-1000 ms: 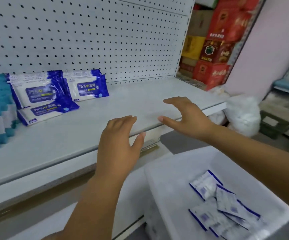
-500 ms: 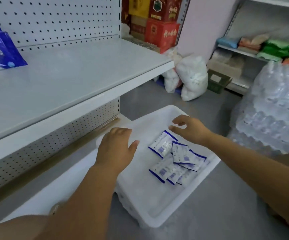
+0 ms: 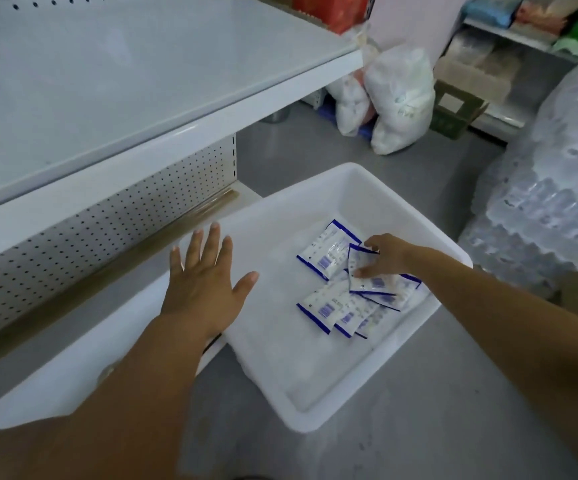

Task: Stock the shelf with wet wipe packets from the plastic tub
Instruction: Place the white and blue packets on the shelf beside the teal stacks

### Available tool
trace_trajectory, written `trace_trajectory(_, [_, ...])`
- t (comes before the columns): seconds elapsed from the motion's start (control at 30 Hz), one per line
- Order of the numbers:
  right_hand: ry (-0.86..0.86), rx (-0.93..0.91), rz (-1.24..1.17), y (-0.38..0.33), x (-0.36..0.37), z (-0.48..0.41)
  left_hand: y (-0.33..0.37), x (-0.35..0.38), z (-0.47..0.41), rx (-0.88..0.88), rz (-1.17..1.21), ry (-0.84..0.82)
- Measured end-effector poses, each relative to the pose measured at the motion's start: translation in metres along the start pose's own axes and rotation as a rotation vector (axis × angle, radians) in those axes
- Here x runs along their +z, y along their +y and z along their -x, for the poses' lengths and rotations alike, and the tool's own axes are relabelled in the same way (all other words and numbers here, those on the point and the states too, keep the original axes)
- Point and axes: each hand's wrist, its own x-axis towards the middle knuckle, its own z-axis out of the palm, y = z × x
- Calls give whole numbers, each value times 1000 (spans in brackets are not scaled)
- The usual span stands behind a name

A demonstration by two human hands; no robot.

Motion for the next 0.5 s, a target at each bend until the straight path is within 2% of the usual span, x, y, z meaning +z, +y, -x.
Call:
trace_trajectory(0.37, [-92,60,194,-20,0,-8,1,3,0,-12,-45,7])
trace_trajectory(0.43, [-90,61,113,-21,4,-9,1,2,1,-14,-44,15])
trace_trajectory(0.5, [-61,56,-68,-21,6,-7,1,1,-1,-15,-37,20])
